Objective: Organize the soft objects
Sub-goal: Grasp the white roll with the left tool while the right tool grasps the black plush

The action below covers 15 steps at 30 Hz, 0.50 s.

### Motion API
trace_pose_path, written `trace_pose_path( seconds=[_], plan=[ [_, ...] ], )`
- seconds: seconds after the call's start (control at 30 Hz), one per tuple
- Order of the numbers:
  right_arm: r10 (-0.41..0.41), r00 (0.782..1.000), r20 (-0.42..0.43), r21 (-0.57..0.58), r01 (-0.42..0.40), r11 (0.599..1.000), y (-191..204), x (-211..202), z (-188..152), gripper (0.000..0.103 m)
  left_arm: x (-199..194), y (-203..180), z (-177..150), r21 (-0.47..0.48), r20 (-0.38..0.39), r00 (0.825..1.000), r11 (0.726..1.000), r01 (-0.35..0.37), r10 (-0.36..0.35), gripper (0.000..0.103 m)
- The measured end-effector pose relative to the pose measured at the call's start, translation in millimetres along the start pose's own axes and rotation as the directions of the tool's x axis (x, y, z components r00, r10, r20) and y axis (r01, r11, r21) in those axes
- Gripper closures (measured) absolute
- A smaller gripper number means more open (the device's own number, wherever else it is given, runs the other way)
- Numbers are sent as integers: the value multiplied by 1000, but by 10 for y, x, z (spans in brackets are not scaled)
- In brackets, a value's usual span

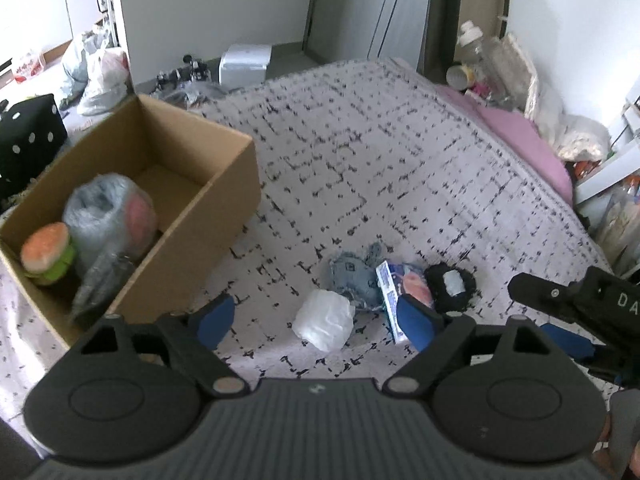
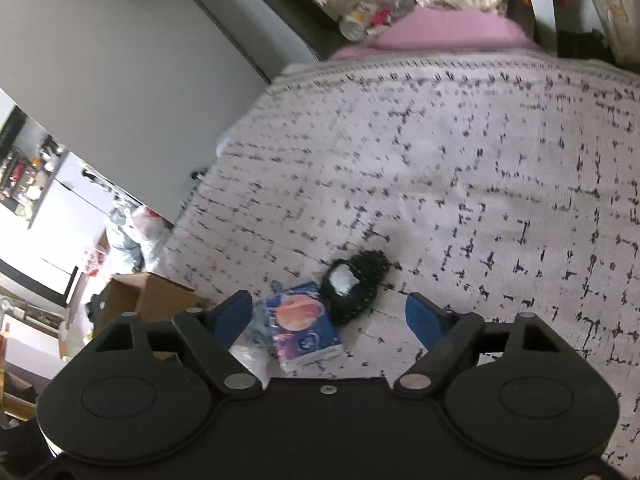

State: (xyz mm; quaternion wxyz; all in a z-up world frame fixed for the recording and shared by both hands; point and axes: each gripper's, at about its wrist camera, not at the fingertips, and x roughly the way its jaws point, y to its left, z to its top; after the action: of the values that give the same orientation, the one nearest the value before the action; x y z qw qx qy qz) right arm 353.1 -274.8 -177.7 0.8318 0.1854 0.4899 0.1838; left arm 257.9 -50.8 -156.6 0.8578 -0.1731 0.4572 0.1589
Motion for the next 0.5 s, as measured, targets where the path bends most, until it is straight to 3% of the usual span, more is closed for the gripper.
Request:
trace_pose_path(
  seconds=[0.5],
  plan=[
    [-102,992,-73,-58,98,994,3,648,110,25,790,5,-60,7,-123,992,999,-41,41,39]
  ],
)
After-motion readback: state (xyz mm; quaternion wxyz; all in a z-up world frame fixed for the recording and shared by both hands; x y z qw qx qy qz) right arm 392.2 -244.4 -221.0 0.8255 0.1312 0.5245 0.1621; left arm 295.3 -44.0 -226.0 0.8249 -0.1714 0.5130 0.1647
